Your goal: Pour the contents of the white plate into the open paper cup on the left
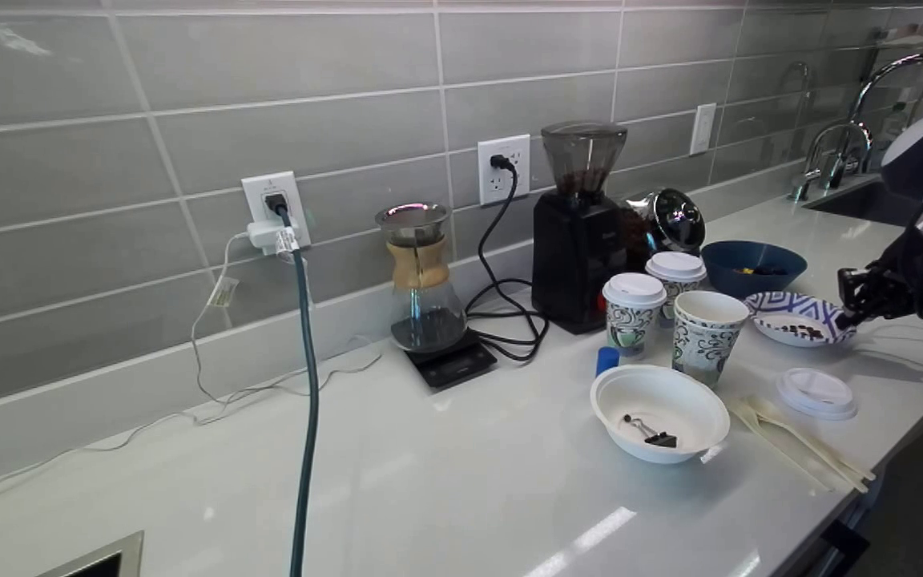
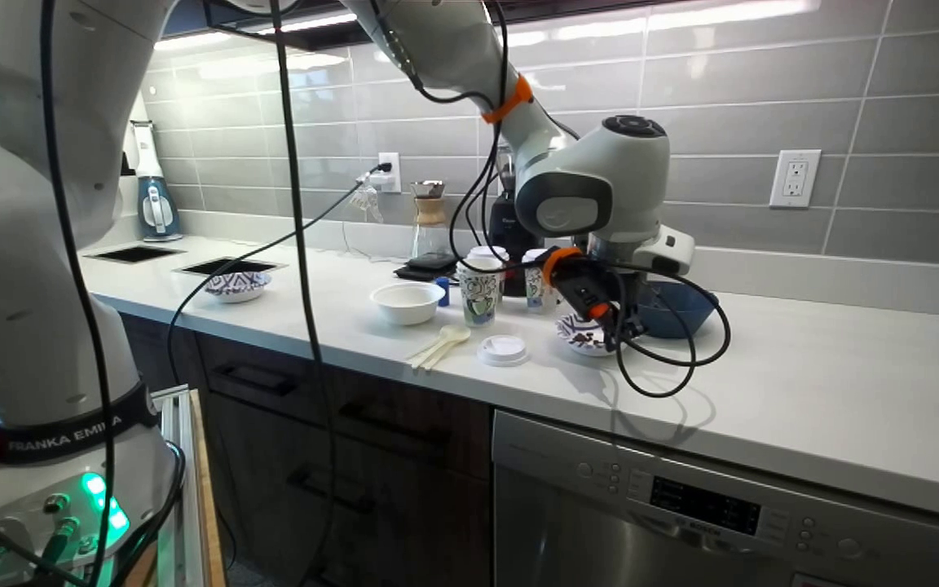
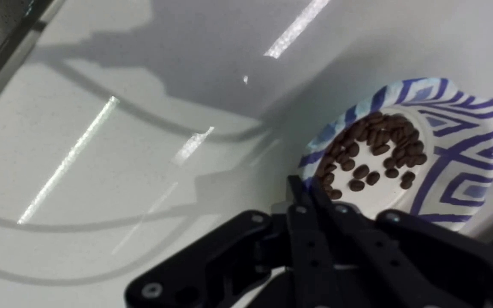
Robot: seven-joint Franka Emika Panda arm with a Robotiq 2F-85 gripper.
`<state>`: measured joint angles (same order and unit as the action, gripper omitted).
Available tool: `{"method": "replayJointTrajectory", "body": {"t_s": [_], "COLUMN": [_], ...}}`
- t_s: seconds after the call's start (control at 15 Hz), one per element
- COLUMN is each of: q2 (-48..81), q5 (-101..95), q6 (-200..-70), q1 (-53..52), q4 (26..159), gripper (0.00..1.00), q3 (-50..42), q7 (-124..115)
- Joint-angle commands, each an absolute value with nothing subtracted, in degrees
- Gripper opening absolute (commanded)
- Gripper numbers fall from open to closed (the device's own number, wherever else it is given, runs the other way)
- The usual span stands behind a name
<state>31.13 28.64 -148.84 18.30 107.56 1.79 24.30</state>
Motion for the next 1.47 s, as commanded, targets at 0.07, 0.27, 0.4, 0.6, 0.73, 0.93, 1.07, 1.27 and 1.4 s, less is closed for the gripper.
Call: {"method": "replayJointTrajectory", "body": {"t_s": [0.07,0.27,0.4,0.6,0.73,0.93,1.07,1.27,1.4], "q2": [28.15,25.48,23.52,20.10,17.42,12.48,8.96,3.21,-0.84], "q5": [26.65,27.99,29.19,30.44,30.83,29.79,29.34,28.35,27.45], "q6": [-143.66,-139.44,-136.37,-132.69,-130.13,-128.72,-129.90,-133.75,-138.28], "q1": [18.27,18.80,19.07,19.15,18.87,17.30,16.17,13.31,11.24], "q4": [107.04,106.38,105.70,105.41,105.88,109.03,111.94,118.59,124.06], "gripper": [0.01,0.01,0.01,0.01,0.01,0.01,0.01,0.01,0.01], "q3": [1.96,2.01,1.80,1.14,0.47,-0.71,-1.29,-1.67,-1.66], "q7": [18.39,17.48,16.74,17.32,17.56,17.48,17.30,16.35,16.94]}}
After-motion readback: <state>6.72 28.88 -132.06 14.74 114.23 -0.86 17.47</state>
